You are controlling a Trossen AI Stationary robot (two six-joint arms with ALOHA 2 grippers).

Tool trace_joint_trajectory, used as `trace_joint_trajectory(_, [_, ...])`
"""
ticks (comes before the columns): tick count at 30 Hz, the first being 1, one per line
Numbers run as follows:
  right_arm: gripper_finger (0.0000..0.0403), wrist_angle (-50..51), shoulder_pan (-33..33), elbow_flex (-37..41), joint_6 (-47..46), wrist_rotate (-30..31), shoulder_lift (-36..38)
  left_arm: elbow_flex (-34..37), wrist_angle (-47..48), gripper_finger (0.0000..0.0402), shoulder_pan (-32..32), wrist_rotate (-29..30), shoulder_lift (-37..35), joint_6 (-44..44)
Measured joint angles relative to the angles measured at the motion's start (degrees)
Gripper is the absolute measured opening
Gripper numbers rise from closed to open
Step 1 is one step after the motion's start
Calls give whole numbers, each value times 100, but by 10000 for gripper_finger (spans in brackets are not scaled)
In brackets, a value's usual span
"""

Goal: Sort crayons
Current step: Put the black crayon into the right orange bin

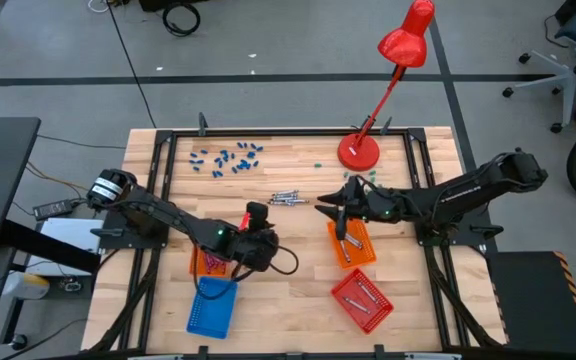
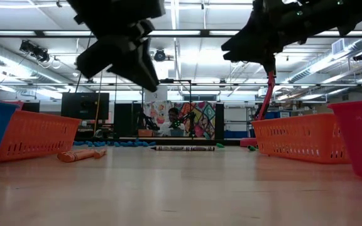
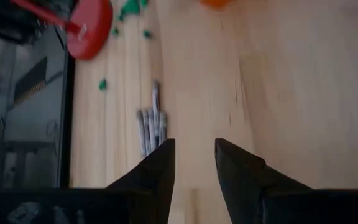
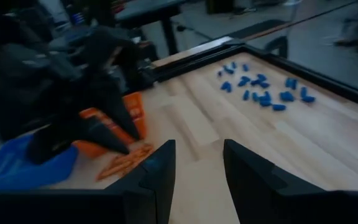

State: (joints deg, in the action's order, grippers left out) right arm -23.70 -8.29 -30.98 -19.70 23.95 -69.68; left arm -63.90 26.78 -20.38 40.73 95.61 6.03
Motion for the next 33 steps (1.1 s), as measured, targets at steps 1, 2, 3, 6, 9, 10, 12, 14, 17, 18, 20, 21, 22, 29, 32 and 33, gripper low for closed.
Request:
trace_joint_trajectory(1, [139, -89, -31, 0, -59, 143, -72, 0, -177, 126, 27, 1, 0, 179])
trace_joint_trajectory(2, [139, -160, -47, 0, -149, 278, -142, 0, -374, 126, 77, -28, 0, 339])
trace_joint_trajectory(3, [139, -235, -56, 0, -233, 399, -221, -10, -449, 126, 129, -122, -2, 333])
trace_joint_trajectory(6, [139, -574, -58, 0, -328, 668, -491, -5, -130, 126, 255, -479, -7, 94])
trace_joint_trajectory(9, [139, -944, -24, 0, -241, 655, -798, 0, 164, 126, 341, -594, -4, -65])
trace_joint_trajectory(10, [139, -1073, 1, 0, -145, 645, -888, 0, 254, 126, 385, -608, -4, -115])
trace_joint_trajectory(12, [139, -1178, 70, 0, 84, 565, -990, 0, 385, 126, 474, -605, -4, -265])
trace_joint_trajectory(14, [139, -1075, 134, -1, 254, 273, -989, 0, 391, 126, 541, -587, -4, -449])
trace_joint_trajectory(17, [139, -639, 235, -2, 326, -61, -916, 0, 328, 126, 617, -594, -4, -488])
trace_joint_trajectory(18, [139, -552, 272, -2, 340, -95, -891, 0, 263, 126, 643, -596, -4, -486])
trace_joint_trajectory(20, [139, -415, 350, 0, 432, -128, -792, 0, 168, 126, 735, -583, -4, -449])
trace_joint_trajectory(21, [139, -405, 381, 0, 510, -172, -731, 0, 109, 126, 768, -567, -4, -417])
trace_joint_trajectory(22, [139, -413, 420, 0, 603, -275, -667, 0, 51, 126, 801, -547, -4, -395])
trace_joint_trajectory(29, [139, -379, 736, 8, 1261, -1226, -423, 0, -268, 126, 966, -537, -4, -236])
trace_joint_trajectory(32, [139, -660, 777, 158, 1371, -1304, -589, 0, -250, 126, 999, -532, -4, -148])
trace_joint_trajectory(33, [139, -746, 774, 208, 1370, -1311, -660, 0, -249, 126, 1018, -534, -4, -48])
